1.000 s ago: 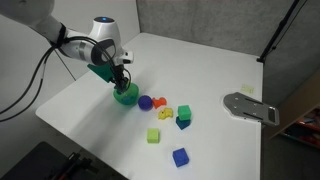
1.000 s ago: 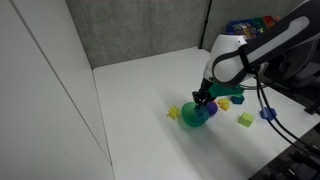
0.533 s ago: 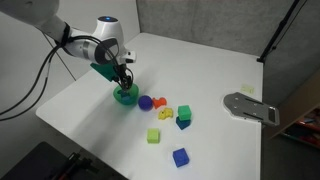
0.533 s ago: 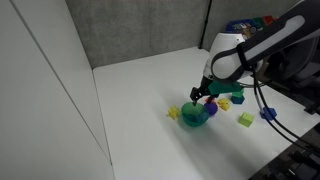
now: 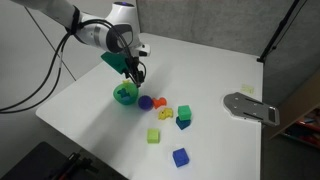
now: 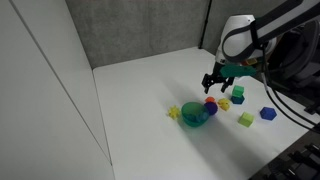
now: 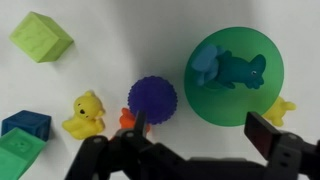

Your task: Put the blue toy in the green bowl.

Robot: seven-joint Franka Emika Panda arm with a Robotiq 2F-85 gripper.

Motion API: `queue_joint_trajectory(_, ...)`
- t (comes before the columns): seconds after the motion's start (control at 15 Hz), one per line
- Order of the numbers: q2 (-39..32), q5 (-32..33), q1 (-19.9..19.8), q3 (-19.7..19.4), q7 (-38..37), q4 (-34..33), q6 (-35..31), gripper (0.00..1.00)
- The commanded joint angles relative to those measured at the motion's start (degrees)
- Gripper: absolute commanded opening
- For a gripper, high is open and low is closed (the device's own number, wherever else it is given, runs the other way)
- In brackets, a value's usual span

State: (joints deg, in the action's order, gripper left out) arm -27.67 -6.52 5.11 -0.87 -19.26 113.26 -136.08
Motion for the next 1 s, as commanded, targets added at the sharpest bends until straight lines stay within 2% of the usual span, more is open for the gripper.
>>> queue_joint_trajectory(0.0, 5.0, 3.9, -0.5, -2.4, 0.5, -0.3, 7.1, 1.00)
queue_joint_trajectory(0.6, 19.1, 7.2, -5.6, -3.3, 10.4, 6.6, 17.6, 1.00)
queue_joint_trajectory(0.93, 27.9, 9.3, -7.4, -3.9, 11.0, 11.7, 22.2, 1.00)
